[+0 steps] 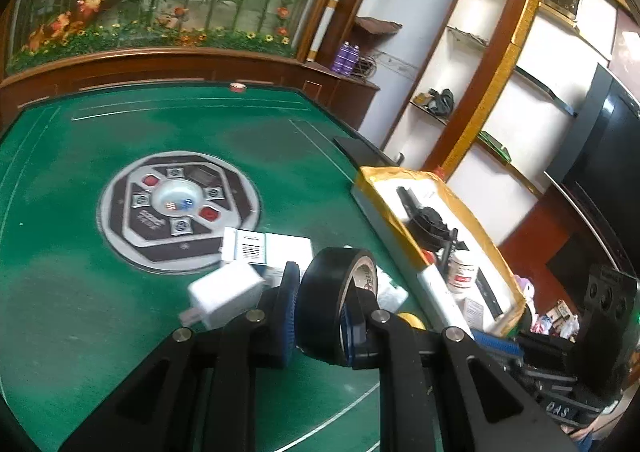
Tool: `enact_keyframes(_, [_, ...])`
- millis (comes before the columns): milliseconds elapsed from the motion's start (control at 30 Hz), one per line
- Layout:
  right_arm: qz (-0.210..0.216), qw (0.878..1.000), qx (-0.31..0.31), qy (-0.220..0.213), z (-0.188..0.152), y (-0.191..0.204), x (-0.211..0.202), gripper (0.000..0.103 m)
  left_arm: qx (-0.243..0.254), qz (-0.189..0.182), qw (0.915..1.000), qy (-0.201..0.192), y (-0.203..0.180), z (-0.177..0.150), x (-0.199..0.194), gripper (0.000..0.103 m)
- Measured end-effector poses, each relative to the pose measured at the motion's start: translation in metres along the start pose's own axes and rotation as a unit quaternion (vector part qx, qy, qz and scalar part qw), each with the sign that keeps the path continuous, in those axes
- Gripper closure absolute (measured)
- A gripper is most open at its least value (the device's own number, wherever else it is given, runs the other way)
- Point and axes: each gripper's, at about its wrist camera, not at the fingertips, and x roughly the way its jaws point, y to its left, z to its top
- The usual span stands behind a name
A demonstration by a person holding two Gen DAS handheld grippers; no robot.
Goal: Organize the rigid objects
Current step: 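Carry the black tape roll and the PAINT marker toward the tray with both tools, then open both tools to drop the tape roll and PAINT marker into the tray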
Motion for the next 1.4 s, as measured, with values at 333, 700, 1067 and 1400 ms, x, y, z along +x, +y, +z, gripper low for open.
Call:
enact_keyframes(333, [-0.040, 0.997, 0.046, -0.049, 0.012, -0.050, -0.036, 0.089, 0.047, -0.041, 0.9978, 0.023, -0.067, 0.001, 0.026, 0.085])
enact_keyframes(700, [-0.117, 0.984, 0.108, -0.074, 0.014, -0.121, -0.060, 0.089, 0.101, -0.086, 0.9887, 0.069, -0.152, -0.001, 0.075, 0.085])
enact_keyframes(1067, [-0.134, 0.978, 0.148, -0.064, 0.006, -0.159, -0.056, 0.089, 0.129, -0.085, 0.9810, 0.117, -0.185, -0.018, 0.121, 0.085])
enact_keyframes(1400, [-0.137, 0.977, 0.154, -0.053, 0.011, -0.166, -0.036, 0.089, 0.130, -0.089, 0.9803, 0.118, -0.184, -0.022, 0.123, 0.084])
